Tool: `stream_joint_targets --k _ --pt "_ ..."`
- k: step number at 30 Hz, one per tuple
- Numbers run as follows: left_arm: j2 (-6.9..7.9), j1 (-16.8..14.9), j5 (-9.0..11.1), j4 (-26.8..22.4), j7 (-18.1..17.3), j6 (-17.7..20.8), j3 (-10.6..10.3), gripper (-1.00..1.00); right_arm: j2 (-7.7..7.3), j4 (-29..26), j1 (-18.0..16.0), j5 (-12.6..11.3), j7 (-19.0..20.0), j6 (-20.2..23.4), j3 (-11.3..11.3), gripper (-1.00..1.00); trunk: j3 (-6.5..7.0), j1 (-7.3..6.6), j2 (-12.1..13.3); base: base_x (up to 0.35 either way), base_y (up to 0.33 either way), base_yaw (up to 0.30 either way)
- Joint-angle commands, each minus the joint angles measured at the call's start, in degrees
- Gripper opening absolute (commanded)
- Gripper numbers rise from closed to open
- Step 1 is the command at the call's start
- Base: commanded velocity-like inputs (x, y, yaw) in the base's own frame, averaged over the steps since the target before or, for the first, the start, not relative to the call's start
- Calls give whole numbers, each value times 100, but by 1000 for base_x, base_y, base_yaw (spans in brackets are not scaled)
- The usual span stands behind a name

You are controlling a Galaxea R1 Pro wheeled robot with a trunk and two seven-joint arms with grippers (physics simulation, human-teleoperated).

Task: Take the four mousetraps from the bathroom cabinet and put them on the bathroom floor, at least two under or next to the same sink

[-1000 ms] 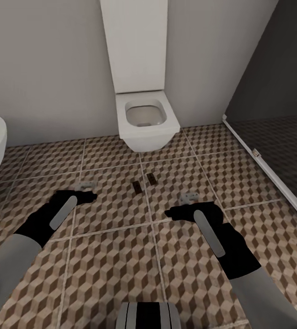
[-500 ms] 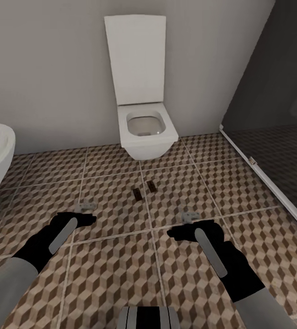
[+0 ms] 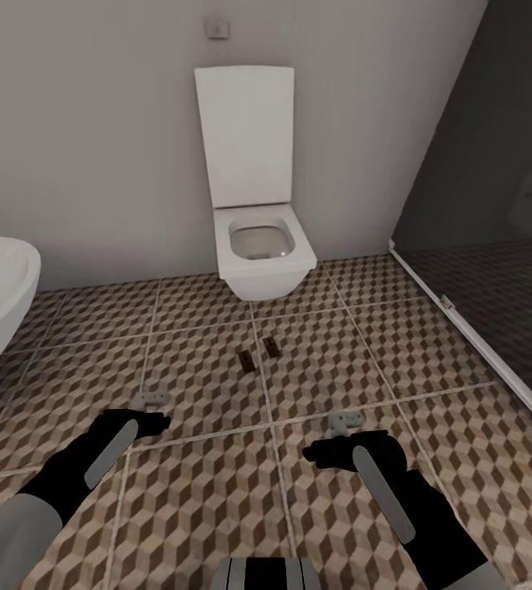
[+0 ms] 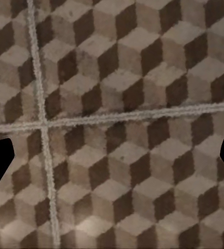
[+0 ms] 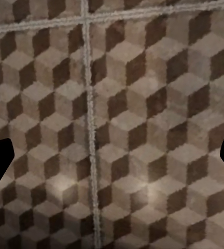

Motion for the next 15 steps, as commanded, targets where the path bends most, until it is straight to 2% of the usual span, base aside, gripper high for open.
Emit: stream_joint_targets --k 1,8,15 --pt "7 -4 59 -8 56 6 -24 100 -5 -6 -3 -57 -60 10 13 100 19 -3 0 0 0 0" --pt "-34 149 54 81 94 -12 -39 100 -17 129 242 -58 -58 -303 14 100 174 -21 9 0 0 0" --pt "-49 369 53 240 105 -145 -41 100 -15 446 328 -57 -51 -553 25 100 329 -39 18 0 0 0"
